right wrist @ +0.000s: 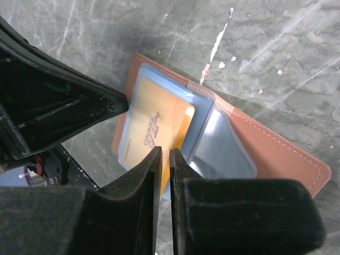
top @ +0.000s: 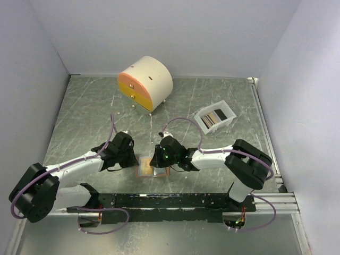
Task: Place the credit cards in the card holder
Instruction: Turn over the card slot in the card holder.
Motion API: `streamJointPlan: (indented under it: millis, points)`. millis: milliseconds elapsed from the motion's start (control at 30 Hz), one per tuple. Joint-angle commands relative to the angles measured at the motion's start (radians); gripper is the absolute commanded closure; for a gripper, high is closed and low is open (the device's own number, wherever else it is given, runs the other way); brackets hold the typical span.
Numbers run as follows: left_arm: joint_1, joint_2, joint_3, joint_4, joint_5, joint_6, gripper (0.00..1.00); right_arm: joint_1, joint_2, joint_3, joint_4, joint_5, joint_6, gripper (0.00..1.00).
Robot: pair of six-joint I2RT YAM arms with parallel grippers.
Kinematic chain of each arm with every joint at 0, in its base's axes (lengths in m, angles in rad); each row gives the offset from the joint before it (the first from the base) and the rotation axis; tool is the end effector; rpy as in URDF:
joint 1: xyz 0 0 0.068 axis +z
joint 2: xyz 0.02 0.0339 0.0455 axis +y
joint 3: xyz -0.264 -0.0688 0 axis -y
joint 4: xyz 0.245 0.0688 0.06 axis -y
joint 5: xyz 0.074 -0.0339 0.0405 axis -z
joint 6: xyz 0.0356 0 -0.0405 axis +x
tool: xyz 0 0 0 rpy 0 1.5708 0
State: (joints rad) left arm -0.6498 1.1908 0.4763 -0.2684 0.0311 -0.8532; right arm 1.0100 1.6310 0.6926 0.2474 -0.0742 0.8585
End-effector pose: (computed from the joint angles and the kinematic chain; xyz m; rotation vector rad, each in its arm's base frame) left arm 0.1643 -0.1263 0.1523 -0.2589 2.6604 -0.5828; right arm 0.1645 0.2669 0.1451 -0.2321 2.4824 0.9985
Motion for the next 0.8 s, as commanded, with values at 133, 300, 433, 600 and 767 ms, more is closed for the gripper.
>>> streamJointPlan:
  millis: [133,300,433,600,767]
  points:
    - [-0.005,-0.022,0.000,0.022,0.026,-0.002,0.92,0.006,0.049,0.008,-0.048,0.029,-0.003,0.90]
    - [-0.005,-0.035,0.010,0.007,0.026,-0.001,0.92,0.006,0.060,-0.003,-0.050,0.037,-0.004,0.91]
    - [-0.004,-0.047,0.004,0.015,0.042,-0.010,0.91,0.006,0.068,-0.003,-0.045,0.033,0.000,0.92]
    - [-0.004,-0.051,0.000,0.024,0.054,-0.011,0.91,0.006,0.067,-0.007,-0.039,0.033,0.002,0.92]
    - [-0.004,-0.052,-0.010,0.064,0.092,-0.016,0.91,0.006,0.067,-0.011,-0.033,0.028,0.005,0.92]
